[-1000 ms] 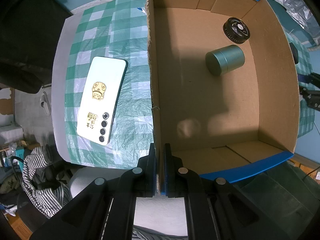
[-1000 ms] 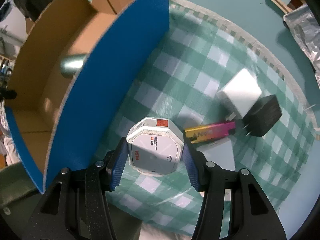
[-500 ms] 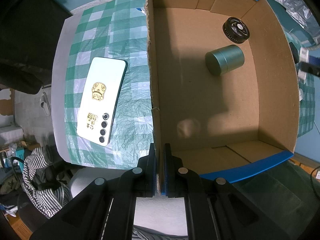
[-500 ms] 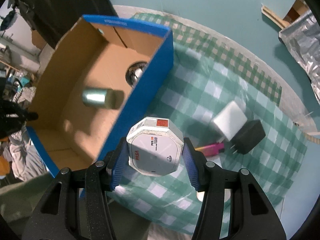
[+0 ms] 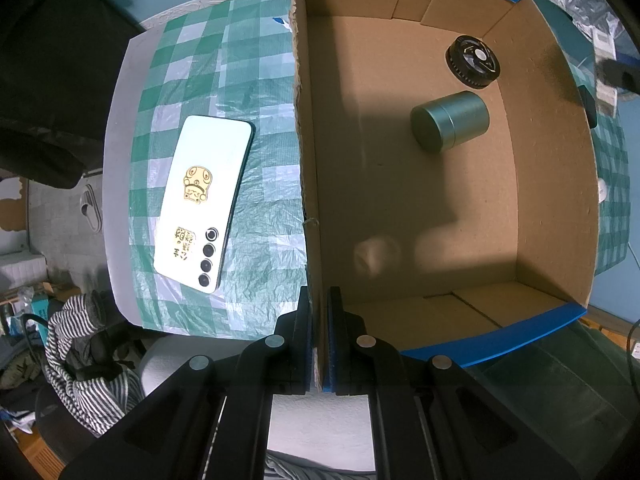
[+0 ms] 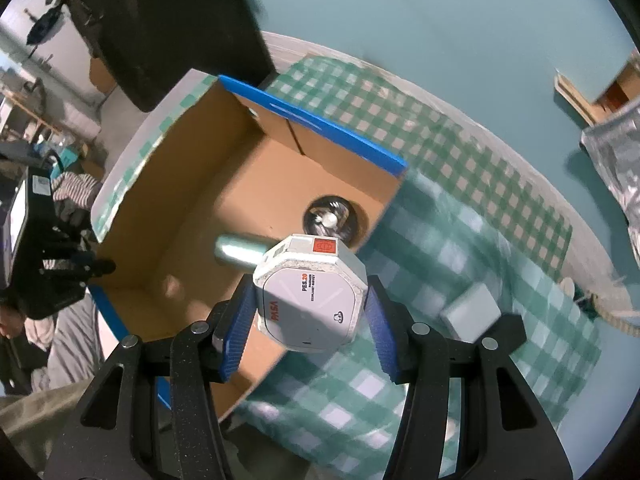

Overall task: Organize rigid objects
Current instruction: 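Lift the white hexagonal device and carry it toward the box, then lower the hexagonal device into the box beside the canister and open the right gripper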

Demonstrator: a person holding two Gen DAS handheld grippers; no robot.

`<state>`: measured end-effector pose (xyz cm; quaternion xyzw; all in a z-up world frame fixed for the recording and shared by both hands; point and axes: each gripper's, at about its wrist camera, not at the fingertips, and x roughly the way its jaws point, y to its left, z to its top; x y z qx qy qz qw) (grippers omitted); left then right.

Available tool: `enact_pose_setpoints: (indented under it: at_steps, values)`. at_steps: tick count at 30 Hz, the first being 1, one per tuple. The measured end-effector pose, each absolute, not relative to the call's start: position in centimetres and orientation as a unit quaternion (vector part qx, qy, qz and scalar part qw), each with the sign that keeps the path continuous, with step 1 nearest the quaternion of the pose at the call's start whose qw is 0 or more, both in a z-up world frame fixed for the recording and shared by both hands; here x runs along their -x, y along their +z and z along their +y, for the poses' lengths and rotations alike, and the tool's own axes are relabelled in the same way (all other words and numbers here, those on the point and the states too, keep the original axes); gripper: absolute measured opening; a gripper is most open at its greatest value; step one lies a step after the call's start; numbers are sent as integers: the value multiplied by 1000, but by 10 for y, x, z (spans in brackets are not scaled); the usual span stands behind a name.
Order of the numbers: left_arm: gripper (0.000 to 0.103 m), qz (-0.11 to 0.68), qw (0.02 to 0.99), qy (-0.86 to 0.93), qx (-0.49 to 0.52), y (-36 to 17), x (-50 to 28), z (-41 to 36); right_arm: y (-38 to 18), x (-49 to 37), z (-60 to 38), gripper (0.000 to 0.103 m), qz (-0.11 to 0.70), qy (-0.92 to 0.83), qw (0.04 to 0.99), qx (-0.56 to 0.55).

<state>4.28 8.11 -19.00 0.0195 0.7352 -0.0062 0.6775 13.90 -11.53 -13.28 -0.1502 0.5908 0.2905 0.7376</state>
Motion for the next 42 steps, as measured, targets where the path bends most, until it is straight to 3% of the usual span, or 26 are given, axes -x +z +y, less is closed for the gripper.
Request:
enact_pose_setpoints:
  at_steps: [22,42]
  values:
    - [5,736,677,-5,-15,-190,-44,81,-177,-141,-85,54,622,292,703,183]
    - [5,737,676,-7,-18,-189,-44,80,-161,-138,-95,54,609,280,724,162]
